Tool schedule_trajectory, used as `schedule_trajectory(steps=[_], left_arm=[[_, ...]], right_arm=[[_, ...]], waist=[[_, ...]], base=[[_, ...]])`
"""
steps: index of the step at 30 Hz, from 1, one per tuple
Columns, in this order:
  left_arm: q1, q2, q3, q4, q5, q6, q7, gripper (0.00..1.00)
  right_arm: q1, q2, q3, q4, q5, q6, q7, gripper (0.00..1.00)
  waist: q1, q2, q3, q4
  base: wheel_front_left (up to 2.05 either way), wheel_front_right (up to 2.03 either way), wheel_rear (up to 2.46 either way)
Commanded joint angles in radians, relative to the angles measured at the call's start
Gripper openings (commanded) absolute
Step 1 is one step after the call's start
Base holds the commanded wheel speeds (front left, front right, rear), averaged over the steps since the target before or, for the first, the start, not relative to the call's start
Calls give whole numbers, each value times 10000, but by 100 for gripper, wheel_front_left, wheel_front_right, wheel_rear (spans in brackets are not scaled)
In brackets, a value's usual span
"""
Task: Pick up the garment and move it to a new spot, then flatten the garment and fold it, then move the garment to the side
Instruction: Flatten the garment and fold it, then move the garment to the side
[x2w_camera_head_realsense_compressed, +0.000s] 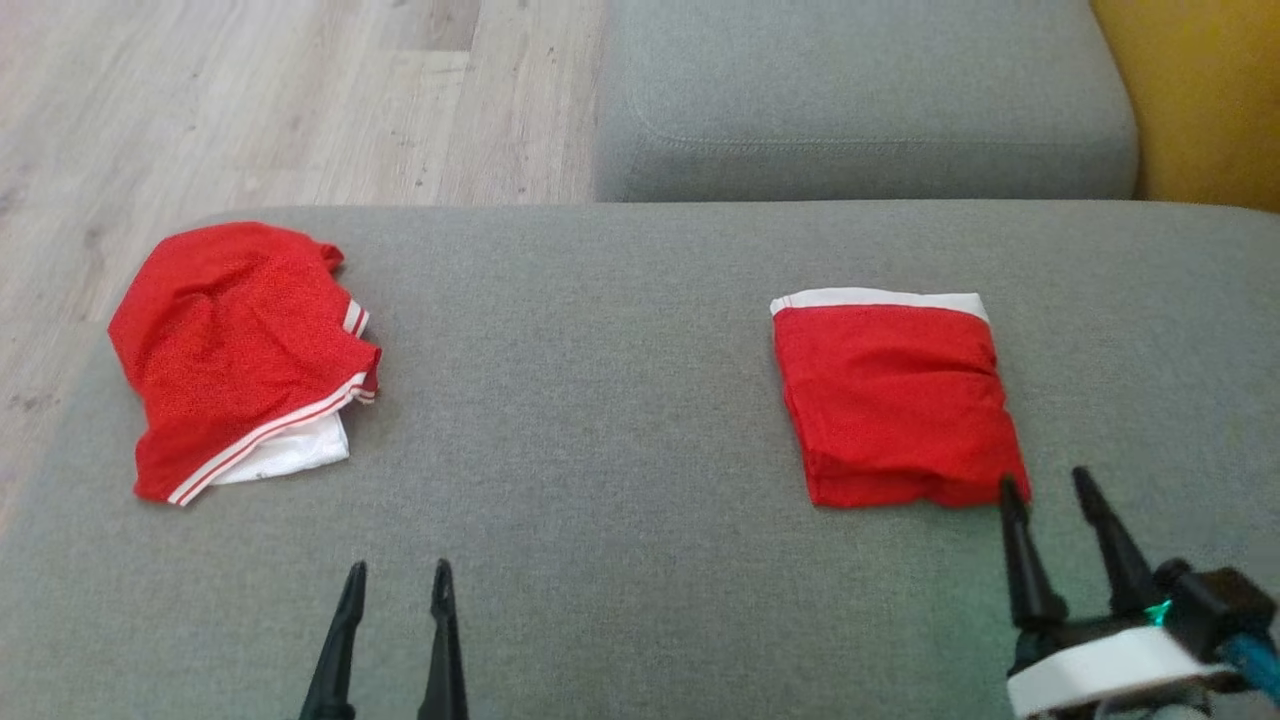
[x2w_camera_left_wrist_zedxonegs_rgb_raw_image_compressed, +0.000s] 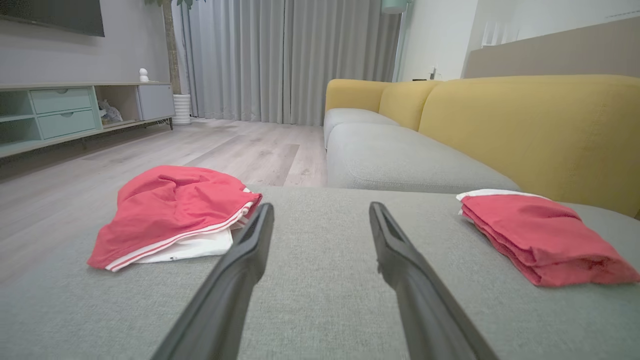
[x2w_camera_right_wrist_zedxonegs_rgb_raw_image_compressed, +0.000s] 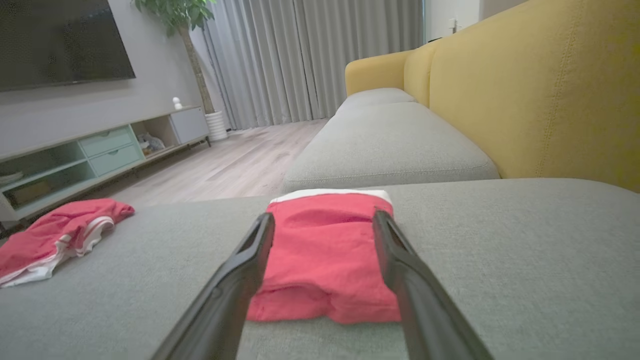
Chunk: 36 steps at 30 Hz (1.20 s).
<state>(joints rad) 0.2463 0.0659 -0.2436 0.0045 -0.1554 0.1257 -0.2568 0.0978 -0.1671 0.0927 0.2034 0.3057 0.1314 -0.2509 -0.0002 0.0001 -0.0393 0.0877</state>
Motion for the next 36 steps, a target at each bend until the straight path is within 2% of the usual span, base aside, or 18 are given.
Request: schedule_trajectory(steps=[1,18,36], left_arm=[[-253,-11,472,-267,103,-24,-49,100],[-163,-95,719,-111,563,-269,-49,100],[-133,-141,754,-85,598,-278,-49,100]], right_arm=[[-179,29,179,-320,-310,-7,-105,100],[214,523,-125,-90,-1374,-7,-108,100],[395,624,-187,0,-1559,-7,-108,100]], waist=[[2,-1,-72,-53],[2,-1,-291,9],[2,-1,-354,-235]], base=[[0,0,0],[0,0,0],[0,0,0]])
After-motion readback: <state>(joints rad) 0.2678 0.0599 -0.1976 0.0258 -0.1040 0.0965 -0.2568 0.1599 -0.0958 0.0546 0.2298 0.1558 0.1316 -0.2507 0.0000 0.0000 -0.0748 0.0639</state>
